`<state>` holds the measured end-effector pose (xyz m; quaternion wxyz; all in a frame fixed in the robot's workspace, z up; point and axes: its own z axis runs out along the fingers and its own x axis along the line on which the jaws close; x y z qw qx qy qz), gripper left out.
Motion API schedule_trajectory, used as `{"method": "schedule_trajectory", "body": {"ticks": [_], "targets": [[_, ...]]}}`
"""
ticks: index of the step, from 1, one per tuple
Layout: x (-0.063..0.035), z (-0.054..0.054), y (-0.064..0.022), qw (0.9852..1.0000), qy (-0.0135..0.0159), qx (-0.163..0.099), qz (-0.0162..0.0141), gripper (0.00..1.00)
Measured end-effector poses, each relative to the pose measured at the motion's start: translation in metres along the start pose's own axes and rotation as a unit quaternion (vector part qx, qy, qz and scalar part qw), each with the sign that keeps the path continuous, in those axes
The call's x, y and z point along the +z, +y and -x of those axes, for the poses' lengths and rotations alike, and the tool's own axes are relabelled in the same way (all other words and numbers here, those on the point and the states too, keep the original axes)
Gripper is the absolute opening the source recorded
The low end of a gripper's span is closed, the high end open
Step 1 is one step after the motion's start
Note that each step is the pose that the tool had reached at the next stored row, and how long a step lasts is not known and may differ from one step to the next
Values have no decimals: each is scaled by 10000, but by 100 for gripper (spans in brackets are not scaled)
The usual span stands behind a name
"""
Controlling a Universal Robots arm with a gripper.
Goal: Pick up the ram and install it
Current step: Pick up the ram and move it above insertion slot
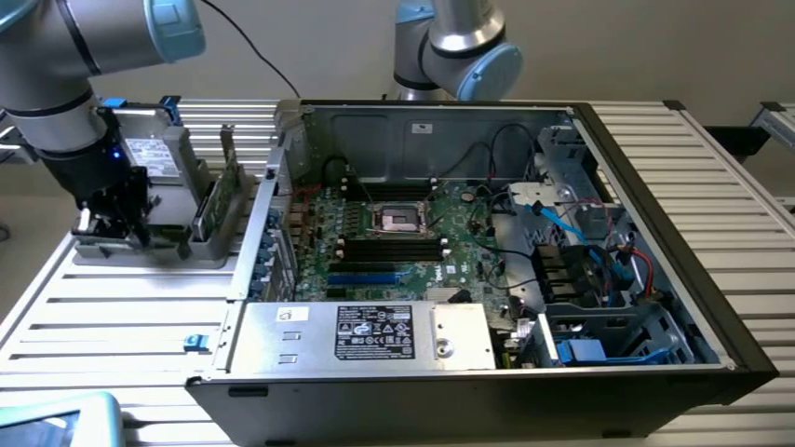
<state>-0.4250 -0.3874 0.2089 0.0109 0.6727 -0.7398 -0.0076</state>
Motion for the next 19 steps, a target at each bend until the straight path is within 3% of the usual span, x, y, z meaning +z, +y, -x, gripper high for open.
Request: {"method": "schedule_trajectory", "body": {"ticks": [19], "targets": [[-825, -5, 21, 9997, 2, -238, -20, 13]]}}
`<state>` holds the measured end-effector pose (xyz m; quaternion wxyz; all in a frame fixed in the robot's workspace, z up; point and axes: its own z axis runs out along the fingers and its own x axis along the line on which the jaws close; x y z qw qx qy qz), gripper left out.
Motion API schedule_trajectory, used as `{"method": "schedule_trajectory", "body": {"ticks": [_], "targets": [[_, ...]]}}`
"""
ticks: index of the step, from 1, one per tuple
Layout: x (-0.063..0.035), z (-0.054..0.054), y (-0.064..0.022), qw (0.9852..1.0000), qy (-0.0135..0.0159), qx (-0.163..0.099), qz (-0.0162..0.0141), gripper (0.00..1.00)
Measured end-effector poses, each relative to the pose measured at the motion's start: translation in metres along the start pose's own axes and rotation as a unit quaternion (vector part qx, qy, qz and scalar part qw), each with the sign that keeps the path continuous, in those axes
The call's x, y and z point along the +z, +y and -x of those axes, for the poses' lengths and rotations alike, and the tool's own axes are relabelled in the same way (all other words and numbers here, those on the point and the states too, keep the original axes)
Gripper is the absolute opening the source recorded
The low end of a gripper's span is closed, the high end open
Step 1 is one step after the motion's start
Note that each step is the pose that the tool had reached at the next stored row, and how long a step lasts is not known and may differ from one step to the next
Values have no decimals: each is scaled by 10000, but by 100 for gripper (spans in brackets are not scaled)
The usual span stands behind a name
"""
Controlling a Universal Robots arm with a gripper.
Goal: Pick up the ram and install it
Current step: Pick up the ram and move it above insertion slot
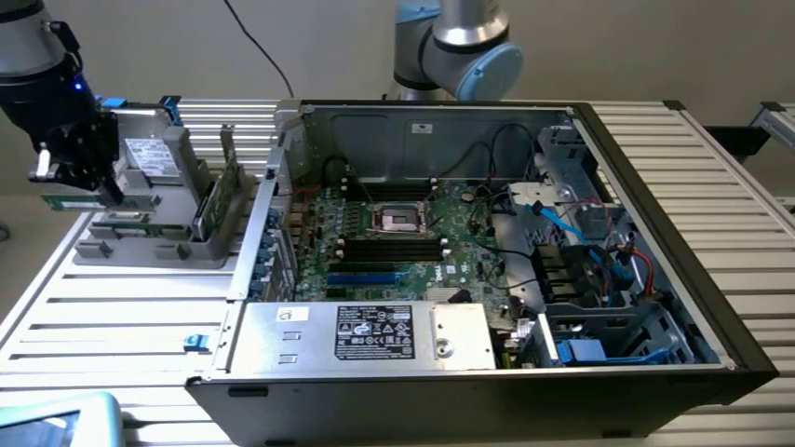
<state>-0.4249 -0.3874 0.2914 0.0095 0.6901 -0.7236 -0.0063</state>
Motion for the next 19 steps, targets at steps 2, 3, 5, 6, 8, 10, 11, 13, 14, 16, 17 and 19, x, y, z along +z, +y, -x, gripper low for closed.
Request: {"method": "schedule_trajectory", "body": {"ticks": [2, 3, 5, 6, 8, 10, 11, 13, 14, 16, 17, 19], "targets": [[-95, 0, 0, 10000, 1, 0, 1, 13], [-139, 0, -5, 10000, 0, 0, 0, 13], [-229, 0, -36, 10000, 0, -1, 0, 13], [-276, 0, -50, 10000, 0, -1, 0, 13], [-364, 1, -97, 10000, -8, -2, 1, 13], [-435, -4, -141, 10000, -44, -4, 2, 13], [-465, -8, -162, 10000, -69, -5, 4, 13], [-516, -14, -210, 9999, -106, -9, 4, 13], [-536, -16, -237, 9999, -116, -10, 4, 13], [-576, -18, -295, 9999, -128, -14, 6, 13], [-593, -18, -327, 9999, -131, -15, 6, 13], [-625, -18, -395, 9999, -136, -18, 6, 13]]}}
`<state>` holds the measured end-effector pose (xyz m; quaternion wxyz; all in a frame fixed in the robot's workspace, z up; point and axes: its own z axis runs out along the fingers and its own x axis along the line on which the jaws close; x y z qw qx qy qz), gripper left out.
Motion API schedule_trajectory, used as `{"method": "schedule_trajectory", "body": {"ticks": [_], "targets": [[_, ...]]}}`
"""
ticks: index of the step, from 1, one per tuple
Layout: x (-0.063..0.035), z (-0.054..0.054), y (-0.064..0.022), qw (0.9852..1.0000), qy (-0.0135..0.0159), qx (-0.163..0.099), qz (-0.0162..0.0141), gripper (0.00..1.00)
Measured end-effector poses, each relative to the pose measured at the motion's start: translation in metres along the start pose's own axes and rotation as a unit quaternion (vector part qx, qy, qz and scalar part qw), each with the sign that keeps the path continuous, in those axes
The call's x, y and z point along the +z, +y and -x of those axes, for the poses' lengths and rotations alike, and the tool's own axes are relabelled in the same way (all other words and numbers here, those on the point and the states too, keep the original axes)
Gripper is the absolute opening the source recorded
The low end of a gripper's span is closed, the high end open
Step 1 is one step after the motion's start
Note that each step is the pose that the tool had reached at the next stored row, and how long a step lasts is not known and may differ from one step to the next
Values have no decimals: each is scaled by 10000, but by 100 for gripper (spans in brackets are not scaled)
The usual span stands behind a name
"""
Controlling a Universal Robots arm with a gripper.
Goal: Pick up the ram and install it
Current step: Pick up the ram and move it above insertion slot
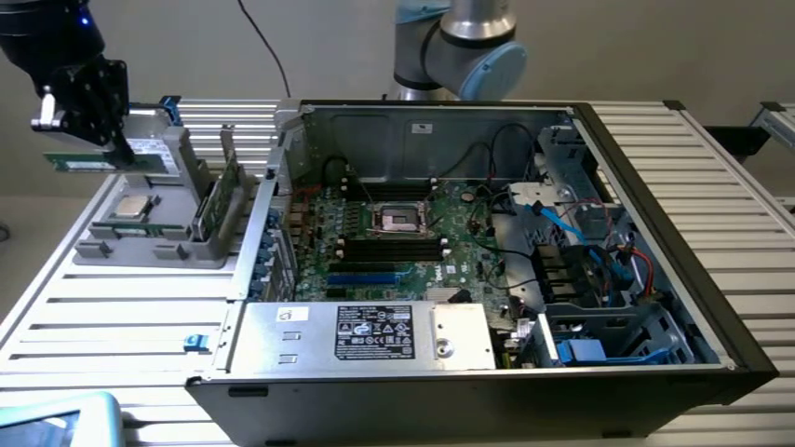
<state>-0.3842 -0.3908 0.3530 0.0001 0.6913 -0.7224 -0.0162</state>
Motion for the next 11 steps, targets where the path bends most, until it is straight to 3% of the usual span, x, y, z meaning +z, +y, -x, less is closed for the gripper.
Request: {"method": "schedule_trajectory", "body": {"ticks": [3, 7, 11], "targets": [[-62, -1, -97, 10000, -10, -2, 2, 13], [-225, -9, -212, 10000, -46, -4, 2, 13], [-348, -2, -362, 10000, -48, -5, 8, 13]]}}
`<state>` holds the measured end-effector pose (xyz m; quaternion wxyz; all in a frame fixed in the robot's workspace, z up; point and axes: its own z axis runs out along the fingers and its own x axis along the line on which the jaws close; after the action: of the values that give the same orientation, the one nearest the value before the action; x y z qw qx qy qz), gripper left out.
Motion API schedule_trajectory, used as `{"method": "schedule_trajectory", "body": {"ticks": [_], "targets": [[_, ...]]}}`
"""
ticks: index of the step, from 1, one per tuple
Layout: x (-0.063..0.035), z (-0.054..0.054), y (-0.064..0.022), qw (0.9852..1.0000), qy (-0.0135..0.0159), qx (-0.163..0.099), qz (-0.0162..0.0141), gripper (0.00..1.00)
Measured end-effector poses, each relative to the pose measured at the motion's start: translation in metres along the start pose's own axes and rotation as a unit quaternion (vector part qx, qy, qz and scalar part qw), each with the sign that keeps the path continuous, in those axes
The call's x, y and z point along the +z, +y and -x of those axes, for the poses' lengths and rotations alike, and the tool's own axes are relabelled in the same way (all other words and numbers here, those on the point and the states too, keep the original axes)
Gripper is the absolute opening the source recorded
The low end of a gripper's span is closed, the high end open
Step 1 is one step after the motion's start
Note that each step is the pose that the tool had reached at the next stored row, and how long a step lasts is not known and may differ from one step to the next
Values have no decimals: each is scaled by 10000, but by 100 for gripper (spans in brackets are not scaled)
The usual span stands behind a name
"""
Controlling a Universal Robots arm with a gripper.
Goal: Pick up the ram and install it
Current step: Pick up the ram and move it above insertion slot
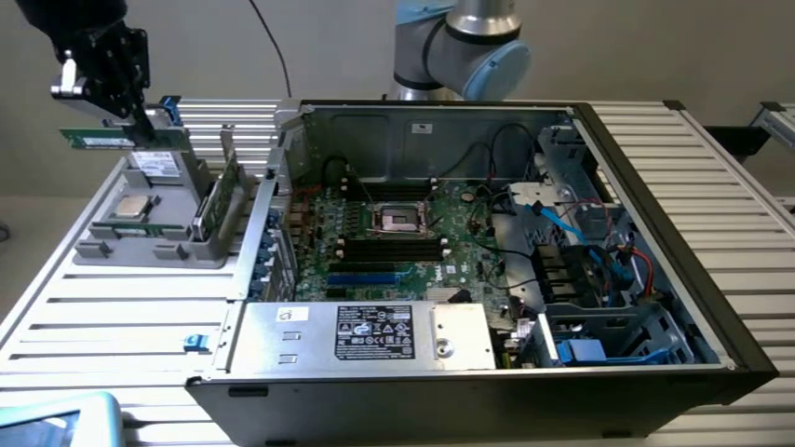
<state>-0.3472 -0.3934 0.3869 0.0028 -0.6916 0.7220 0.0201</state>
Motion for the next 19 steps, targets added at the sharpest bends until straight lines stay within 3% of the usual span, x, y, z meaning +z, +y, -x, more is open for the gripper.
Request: {"method": "schedule_trajectory", "body": {"ticks": [4, 10, 19], "targets": [[-93, 7, -166, 10000, 1, -1, 11, 13], [-112, 19, -421, 10000, 3, 0, 55, 13], [-139, 36, -830, 10000, 3, -1, 66, 13]]}}
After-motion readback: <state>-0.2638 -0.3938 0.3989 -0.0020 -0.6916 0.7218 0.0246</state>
